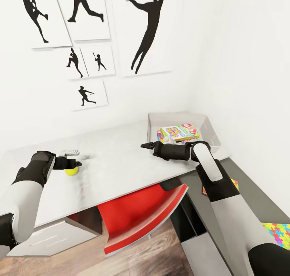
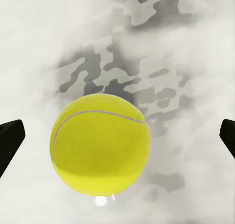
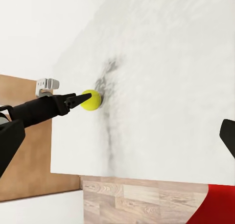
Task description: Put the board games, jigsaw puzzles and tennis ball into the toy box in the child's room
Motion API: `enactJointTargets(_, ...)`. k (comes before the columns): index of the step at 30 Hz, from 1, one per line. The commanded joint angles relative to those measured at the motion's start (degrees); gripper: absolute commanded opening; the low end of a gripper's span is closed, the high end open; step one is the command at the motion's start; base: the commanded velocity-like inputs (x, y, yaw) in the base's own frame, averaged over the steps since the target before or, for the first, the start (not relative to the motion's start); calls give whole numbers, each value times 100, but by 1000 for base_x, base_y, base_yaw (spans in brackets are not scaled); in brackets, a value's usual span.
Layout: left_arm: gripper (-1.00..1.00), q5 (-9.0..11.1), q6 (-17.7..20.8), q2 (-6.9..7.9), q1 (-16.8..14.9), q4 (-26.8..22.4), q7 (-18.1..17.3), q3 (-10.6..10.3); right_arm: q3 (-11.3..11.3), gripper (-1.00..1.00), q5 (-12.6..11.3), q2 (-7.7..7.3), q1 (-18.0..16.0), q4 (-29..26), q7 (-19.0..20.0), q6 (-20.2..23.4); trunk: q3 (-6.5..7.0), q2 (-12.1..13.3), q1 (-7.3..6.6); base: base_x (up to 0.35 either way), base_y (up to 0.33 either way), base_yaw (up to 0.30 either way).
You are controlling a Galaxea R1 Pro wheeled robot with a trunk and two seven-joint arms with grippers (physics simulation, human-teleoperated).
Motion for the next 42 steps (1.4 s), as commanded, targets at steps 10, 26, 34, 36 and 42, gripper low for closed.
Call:
enactJointTargets(10,100,-60,15,1,-5,-6,-54,25,1,100,-56,3,-5,-3,-60,11,-70,-11,3,0,0,0)
enactJointTargets(26,100,-60,15,5,-5,-6,-54,25,-2,100,-57,4,-5,-3,-60,11,-212,-11,3,0,0,0)
enactJointTargets(34,100,-60,15,1,-5,-6,-54,25,3,100,-56,4,-5,-3,-60,11,-232,-11,3,0,0,0)
enactJointTargets(36,100,-60,15,2,-5,-6,-54,25,1,100,-56,4,-5,-3,-60,11,-234,-11,3,0,0,0)
enactJointTargets(42,-100,-60,15,4,-5,-6,-54,25,-2,100,-56,4,-5,-3,-60,11,-235,-11,3,0,0,0)
